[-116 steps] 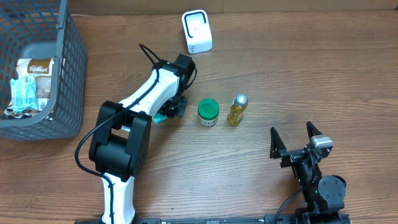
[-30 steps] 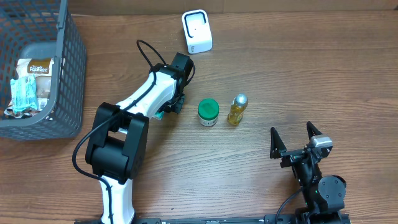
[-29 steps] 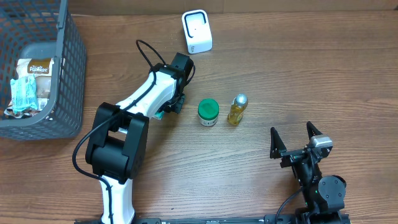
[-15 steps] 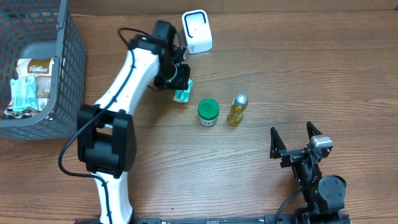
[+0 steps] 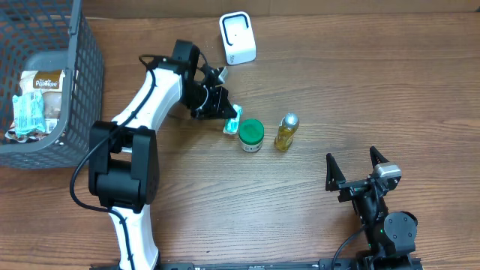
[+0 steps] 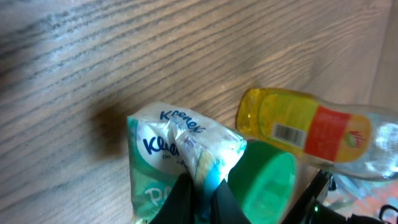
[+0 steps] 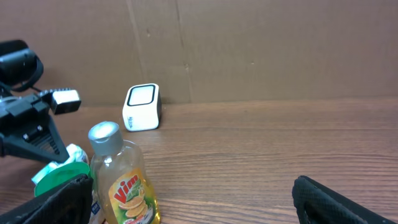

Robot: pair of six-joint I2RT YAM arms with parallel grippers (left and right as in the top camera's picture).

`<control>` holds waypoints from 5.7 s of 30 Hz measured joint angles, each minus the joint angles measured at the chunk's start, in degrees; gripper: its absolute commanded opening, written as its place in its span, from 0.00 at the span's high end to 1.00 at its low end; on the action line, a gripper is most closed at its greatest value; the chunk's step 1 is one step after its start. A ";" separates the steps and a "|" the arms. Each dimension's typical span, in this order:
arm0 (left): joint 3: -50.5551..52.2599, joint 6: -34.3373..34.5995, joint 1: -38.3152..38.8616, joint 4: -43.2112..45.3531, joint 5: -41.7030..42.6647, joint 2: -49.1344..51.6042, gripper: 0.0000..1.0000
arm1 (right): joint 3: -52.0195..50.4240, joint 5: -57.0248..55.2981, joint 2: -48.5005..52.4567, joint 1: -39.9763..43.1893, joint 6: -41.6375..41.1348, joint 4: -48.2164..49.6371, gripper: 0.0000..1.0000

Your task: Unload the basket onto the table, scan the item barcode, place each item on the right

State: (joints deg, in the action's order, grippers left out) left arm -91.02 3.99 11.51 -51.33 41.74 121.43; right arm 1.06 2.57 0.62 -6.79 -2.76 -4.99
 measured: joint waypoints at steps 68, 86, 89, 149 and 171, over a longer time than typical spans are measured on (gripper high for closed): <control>8.35 5.03 1.64 7.54 -2.58 0.00 0.94 | 0.00 0.00 0.00 0.00 0.04 -0.04 0.00; 7.98 6.43 -4.50 5.16 7.74 0.00 0.93 | 0.00 0.00 0.00 0.00 0.04 -0.02 0.00; 7.98 6.54 -3.65 4.13 6.54 0.00 0.92 | 0.00 -0.02 0.00 0.00 0.00 -0.02 0.00; -67.32 4.87 -30.75 -23.89 -48.11 -1.40 0.00 | 0.00 0.00 0.00 0.00 0.02 -0.04 0.00; -18.14 -7.32 -42.69 -8.92 -53.83 -0.35 0.13 | 0.00 -0.02 0.00 0.00 0.02 -0.04 0.00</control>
State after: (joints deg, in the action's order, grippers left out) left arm -109.16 -3.33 -31.18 -60.25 -12.10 121.08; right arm 1.06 2.55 0.62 -6.79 -2.74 -5.04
